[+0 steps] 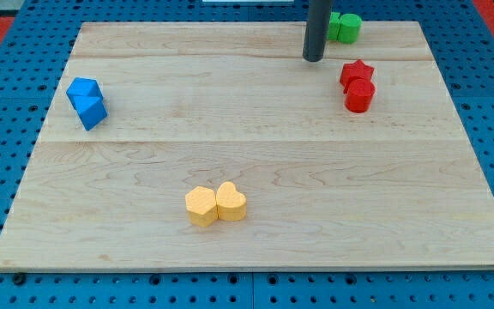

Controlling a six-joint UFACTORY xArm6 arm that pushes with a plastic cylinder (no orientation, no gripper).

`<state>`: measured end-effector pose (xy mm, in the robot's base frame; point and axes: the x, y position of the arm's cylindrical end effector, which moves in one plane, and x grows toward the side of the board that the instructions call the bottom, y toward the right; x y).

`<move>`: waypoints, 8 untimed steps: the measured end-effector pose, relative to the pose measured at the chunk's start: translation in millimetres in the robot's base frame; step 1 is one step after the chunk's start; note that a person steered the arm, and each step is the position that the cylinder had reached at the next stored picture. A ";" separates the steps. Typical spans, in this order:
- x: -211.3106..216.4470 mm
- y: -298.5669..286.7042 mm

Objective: Place the red circle parallel to the green star

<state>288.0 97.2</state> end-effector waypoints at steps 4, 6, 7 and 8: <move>103.9 117.4; 153.3 58.6; 193.9 65.2; 208.0 132.9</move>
<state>496.0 230.1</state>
